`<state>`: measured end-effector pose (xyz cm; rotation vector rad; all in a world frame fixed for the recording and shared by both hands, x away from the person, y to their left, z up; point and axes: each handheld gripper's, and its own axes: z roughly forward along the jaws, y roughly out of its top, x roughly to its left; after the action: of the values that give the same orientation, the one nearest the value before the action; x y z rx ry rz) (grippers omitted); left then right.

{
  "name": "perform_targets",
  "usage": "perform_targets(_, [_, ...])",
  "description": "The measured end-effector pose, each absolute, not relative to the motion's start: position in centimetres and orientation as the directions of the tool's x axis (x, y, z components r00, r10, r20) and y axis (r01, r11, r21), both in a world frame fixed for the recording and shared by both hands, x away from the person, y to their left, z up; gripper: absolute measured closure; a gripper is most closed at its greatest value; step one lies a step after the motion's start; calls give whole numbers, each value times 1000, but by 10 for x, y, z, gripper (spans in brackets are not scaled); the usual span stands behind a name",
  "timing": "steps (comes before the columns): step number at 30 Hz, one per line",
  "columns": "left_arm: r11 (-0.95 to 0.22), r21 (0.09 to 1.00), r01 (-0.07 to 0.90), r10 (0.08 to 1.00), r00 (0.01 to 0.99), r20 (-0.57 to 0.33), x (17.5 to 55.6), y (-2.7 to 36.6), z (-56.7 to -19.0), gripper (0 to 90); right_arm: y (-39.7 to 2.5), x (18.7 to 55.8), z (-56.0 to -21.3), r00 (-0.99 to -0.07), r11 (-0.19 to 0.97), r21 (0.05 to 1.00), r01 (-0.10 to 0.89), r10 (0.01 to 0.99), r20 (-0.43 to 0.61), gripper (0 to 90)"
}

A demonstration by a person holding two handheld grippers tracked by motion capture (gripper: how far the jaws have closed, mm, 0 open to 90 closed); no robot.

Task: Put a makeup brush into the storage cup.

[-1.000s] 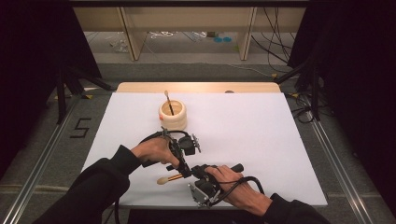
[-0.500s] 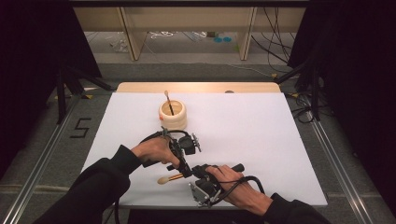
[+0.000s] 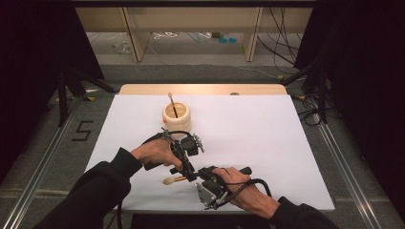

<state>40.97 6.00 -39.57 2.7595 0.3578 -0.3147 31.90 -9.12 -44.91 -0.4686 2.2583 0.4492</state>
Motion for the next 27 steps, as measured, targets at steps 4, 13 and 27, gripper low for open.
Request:
perform_targets(4, [-853, 388, 348, 264, 930, -254, 406, 67, -389, 501, -95, 323, -446, -641, 869, 193, -456, -171, -748, 797])
perform_targets(13, [-734, 585, 344, 327, 935, -139, 411, 94, -370, 328, -107, 336, -438, -682, 870, 279, -406, -86, -726, 797])
perform_targets(27, [-507, 783, 360, 469, 877, -100, 411, 123, -366, 278, -133, 364, -423, -764, 831, 474, -291, 97, -638, 797])
